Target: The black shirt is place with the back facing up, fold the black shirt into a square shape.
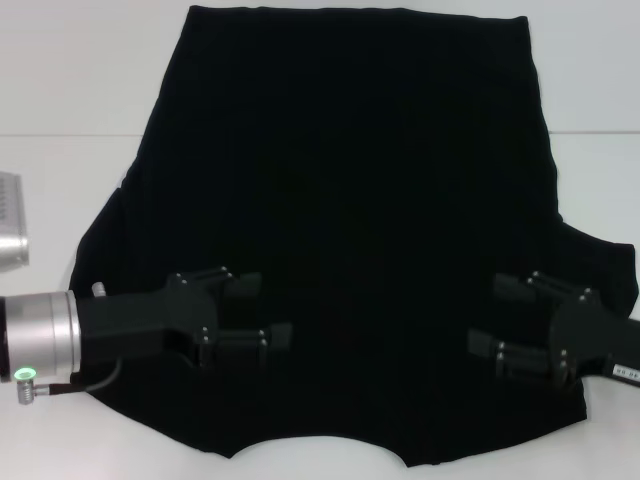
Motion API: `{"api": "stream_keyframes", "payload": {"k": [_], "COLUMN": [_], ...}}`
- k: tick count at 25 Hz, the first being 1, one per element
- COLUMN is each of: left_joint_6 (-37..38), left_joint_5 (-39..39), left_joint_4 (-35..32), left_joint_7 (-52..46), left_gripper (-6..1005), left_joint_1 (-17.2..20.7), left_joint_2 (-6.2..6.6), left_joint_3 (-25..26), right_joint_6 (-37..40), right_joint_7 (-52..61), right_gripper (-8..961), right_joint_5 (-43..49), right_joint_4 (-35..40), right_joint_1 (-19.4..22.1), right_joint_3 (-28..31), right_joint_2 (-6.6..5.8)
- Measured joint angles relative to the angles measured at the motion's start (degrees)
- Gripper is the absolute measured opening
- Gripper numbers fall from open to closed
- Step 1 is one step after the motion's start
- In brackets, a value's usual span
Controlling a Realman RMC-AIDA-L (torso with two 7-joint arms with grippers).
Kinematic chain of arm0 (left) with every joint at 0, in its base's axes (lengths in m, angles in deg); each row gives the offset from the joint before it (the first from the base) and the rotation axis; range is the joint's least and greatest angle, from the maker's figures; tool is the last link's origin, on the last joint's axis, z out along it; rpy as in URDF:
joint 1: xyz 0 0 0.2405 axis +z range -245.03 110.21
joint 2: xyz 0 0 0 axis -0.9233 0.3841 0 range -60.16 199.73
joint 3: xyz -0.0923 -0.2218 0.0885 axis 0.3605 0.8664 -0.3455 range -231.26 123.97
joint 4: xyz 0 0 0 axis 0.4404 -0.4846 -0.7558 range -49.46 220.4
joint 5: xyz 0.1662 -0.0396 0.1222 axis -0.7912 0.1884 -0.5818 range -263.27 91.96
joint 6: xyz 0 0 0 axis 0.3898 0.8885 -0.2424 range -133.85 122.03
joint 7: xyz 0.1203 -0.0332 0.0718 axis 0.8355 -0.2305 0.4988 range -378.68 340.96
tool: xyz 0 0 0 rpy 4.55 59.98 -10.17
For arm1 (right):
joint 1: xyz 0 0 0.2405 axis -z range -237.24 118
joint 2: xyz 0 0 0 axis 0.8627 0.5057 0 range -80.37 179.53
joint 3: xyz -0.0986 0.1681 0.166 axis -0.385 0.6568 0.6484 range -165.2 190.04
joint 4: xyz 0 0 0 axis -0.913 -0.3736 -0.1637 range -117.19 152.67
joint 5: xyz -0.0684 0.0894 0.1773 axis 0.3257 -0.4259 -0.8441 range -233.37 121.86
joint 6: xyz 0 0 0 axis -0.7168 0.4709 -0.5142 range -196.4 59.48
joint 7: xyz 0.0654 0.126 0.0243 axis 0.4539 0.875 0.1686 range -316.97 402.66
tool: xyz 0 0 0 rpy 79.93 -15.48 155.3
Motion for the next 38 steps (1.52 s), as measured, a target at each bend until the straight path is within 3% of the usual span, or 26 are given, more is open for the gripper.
{"api": "stream_keyframes", "payload": {"k": [5,7,11,15,18,20,28,36,38], "left_joint_6": [-0.9,-2.2,-2.6,-2.6,-1.8,-1.4,0.0,-6.4,-7.9], "left_joint_5": [0.9,0.9,0.6,0.4,-3.1,-5.3,-14.2,-20.3,-21.5], "left_joint_4": [-0.3,-0.4,-1.1,-3.0,-5.4,-6.3,-9.2,-9.9,-9.9], "left_joint_7": [-5.2,-13.6,-24.3,-36.8,-48.3,-51.0,-56.8,-57.8,-57.7], "left_gripper": [874,874,873,873,874,864,786,708,485], "left_joint_1": [-0.2,-0.9,-1.3,-0.8,-0.2,-0.2,-0.5,-1.5,-1.7], "left_joint_2": [0.48,1.69,3.0,4.03,4.89,5.25,7.14,7.53,7.6], "left_joint_3": [3.6,8.0,13.4,16.1,16.4,16.5,20.2,20.1,20.0], "right_joint_6": [-3.3,-6.8,-15.2,-21.3,-20.9,-20.0,-18.3,-17.8,-17.6], "right_joint_7": [10.8,19.3,41.4,63.0,70.8,73.4,84.1,84.9,85.0], "right_gripper": [885,885,885,885,885,885,884,884,884], "right_joint_5": [-5.8,-7.9,-6.8,-0.2,3.2,3.9,10.0,10.9,10.9], "right_joint_4": [0.5,0.9,1.3,1.3,2.2,3.8,11.5,11.7,11.6], "right_joint_1": [-0.6,-1.4,-4.2,-8.0,-10.2,-11.1,-13.9,-14.6,-14.5], "right_joint_3": [2.7,3.1,1.7,-2.4,-3.7,-3.7,-7.3,-8.0,-8.0], "right_joint_2": [-0.17,-0.91,-4.07,-8.48,-10.86,-11.77,-14.07,-14.16,-14.14]}}
